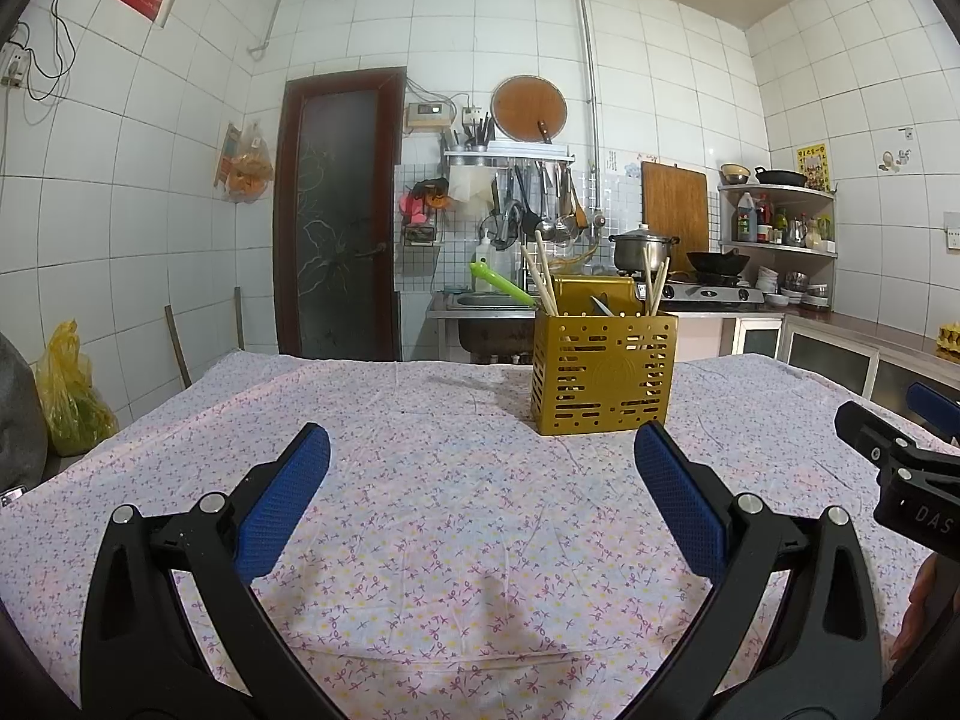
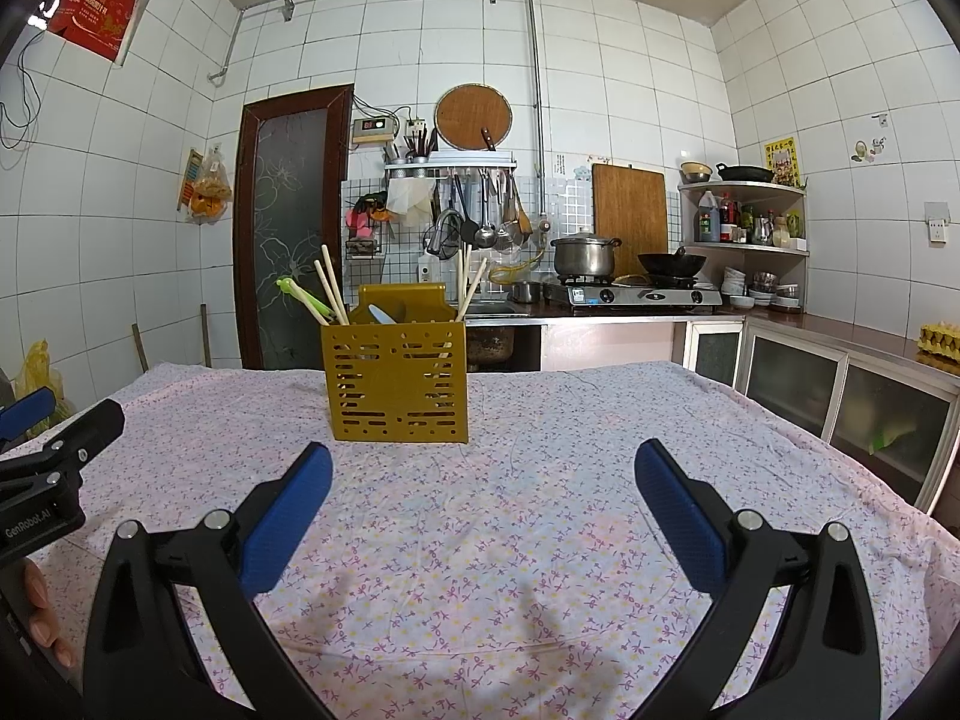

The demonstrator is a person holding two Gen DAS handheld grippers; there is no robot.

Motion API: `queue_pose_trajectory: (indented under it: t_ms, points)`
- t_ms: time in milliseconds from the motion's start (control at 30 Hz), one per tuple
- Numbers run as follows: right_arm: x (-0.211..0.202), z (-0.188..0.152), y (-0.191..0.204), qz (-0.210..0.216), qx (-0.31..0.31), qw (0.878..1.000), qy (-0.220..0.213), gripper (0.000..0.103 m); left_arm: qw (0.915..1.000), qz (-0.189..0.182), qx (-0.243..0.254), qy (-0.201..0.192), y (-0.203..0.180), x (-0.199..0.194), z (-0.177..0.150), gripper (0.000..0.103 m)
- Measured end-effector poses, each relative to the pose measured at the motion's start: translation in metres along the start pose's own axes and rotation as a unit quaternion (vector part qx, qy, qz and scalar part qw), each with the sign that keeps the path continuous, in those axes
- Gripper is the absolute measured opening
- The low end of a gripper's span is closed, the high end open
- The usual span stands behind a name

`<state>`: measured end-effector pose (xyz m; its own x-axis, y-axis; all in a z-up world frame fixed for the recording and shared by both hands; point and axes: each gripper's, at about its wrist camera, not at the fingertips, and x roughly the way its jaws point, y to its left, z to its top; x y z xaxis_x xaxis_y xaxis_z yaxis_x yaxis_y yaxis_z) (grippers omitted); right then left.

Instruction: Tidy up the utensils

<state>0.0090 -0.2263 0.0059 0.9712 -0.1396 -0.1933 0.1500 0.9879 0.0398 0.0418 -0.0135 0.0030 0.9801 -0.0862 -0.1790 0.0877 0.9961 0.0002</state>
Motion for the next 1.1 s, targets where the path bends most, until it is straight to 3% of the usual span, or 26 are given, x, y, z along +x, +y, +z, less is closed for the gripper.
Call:
queue_pose_trajectory:
  t_ms: [1100]
  points:
    - [-0.0001, -0.0008, 0.0000, 0.000, 0.000, 1.000, -0.001, 0.099, 1.0000, 0.000, 0.001, -0.001, 0.0018, -0.0002, 0.0010, 0.098]
